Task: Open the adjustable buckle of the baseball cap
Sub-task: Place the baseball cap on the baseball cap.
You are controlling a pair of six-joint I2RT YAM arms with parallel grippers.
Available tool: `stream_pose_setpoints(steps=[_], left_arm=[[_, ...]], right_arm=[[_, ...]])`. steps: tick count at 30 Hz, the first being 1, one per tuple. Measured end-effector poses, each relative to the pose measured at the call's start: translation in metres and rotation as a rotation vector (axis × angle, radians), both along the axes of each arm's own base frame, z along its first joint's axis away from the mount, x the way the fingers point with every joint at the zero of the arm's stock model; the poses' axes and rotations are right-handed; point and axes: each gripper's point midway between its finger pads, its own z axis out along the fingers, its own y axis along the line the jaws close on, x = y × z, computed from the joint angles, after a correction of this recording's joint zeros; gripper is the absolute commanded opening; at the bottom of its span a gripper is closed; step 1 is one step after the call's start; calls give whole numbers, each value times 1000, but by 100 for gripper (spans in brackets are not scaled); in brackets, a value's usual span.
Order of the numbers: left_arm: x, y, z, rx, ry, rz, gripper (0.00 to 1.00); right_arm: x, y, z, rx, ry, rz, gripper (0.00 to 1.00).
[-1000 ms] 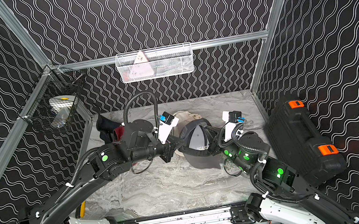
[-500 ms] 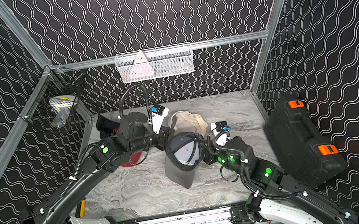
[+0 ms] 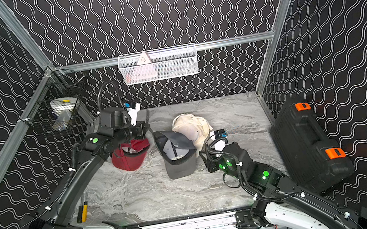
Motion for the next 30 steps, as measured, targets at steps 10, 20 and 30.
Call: stream_pose_setpoints(steps=[10,20,30], left_arm=[[29,65,40,-51,-51,138,0],[59,154,45,-79,-28,348,0],[83,215,34,-94,3,520,61]], right_arm=[[-4,-9,1,9,-15,-14,37],[-7,-14,1,3,-13,-20,37],[-15,-26,1,5,-18,-36,39]])
